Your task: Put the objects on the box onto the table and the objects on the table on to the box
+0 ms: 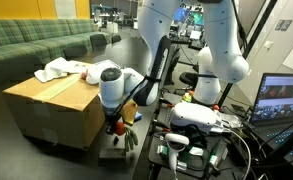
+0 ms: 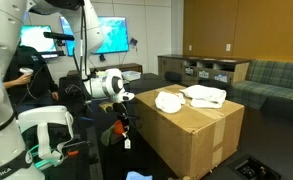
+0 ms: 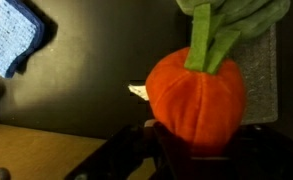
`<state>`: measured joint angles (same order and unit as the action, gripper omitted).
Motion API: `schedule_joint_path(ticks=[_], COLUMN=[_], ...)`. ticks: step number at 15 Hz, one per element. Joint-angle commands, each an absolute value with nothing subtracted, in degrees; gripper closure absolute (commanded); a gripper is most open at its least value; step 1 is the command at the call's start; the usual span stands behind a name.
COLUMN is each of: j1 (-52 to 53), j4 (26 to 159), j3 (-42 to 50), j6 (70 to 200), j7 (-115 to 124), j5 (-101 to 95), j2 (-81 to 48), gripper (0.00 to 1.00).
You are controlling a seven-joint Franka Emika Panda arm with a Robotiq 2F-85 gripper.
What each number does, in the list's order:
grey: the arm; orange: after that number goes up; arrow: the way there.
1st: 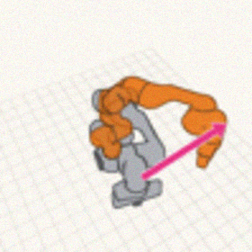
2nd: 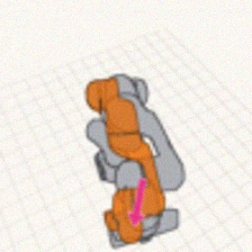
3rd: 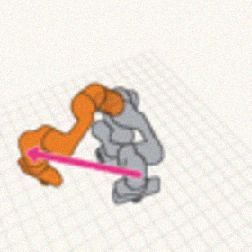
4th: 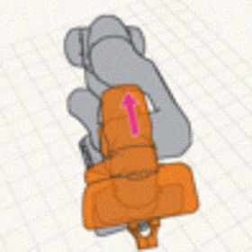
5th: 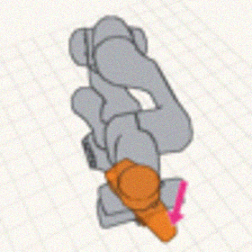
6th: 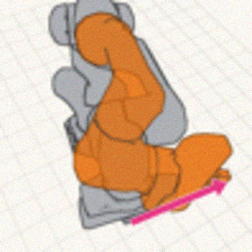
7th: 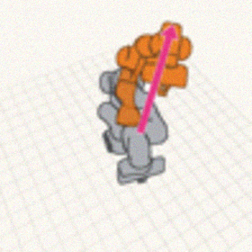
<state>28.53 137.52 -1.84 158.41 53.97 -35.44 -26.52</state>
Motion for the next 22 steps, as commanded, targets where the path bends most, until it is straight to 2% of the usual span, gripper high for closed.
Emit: schedule_joint_path(ticks=[1, 6, 7, 22], j1=[30.9, 31.8, 31.7, 36.2], j4=[136.2, 136.1, 136.2, 138.6], j3=[0.8, 2.4, 2.4, -3.5], j6=[159.6, 159.4, 159.5, 158.9], j7=[55.6, 56.4, 56.3, 58.0], j5=[-35.4, -35.8, -35.6, -27.5], j2=[-27.6, -27.3, -27.2, -22.9], gripper=[0.39, 0.03, 0.00, 0.00])
